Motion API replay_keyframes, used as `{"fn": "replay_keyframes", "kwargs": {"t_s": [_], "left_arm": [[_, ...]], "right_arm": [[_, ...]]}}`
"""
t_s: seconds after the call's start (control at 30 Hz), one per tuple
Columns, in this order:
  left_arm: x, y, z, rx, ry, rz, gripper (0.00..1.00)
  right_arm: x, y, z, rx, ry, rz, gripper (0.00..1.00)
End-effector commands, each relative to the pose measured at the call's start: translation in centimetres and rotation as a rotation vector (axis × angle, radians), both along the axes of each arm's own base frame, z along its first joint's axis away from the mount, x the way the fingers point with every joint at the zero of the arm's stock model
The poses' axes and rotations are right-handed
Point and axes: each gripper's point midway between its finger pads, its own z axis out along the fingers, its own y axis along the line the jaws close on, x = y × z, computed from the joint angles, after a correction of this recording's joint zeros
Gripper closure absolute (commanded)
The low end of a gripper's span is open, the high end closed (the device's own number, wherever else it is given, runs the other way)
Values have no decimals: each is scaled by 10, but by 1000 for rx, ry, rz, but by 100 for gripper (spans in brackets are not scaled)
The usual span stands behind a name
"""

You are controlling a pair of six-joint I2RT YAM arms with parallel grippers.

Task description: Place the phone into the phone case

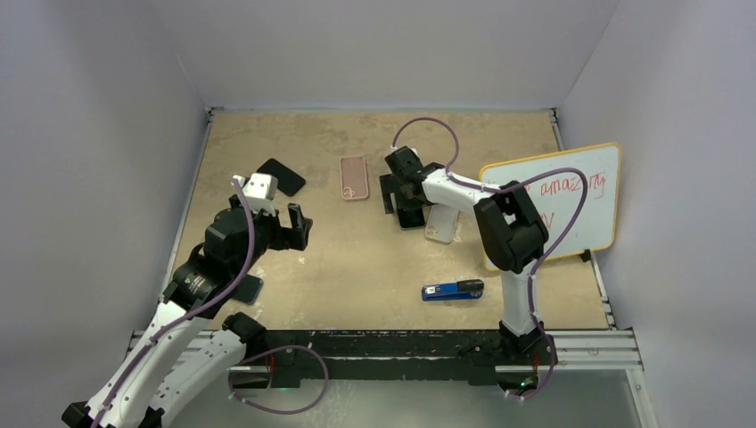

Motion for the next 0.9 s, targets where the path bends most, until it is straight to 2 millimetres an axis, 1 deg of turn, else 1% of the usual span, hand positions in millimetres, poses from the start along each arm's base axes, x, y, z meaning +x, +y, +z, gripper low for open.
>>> {"fn": "replay_keyframes", "kwargs": {"t_s": [0.0,0.1,0.2,0.5,0.53,0.63,0.73,0.77,0.87], "left_arm": [[2,3,3,9,-19,11,4],[2,2,3,10,-17,11,4],[2,3,2,10,-15,13,4],[3,3,1,8,-10,20,4],[4,3,0,6,-8,21,4],[5,1,-5,-1,21,32,7],[8,0,-15,-7,84,66,10],[10,2,-16,-20,108,101,11],[19,-6,-16,-54,157,132,14]], "right_arm": [[6,-4,6,-5,-14,3,1],[6,-5,3,4,-3,8,1],[1,-1,-1,24,15,23,1],[-15,10,-16,94,78,59,9],[-15,9,-17,92,79,54,11],[-14,5,-17,70,63,43,22],[-18,5,-13,71,63,36,33],[-20,5,-12,74,60,33,36],[-27,4,-8,84,55,27,43]]}}
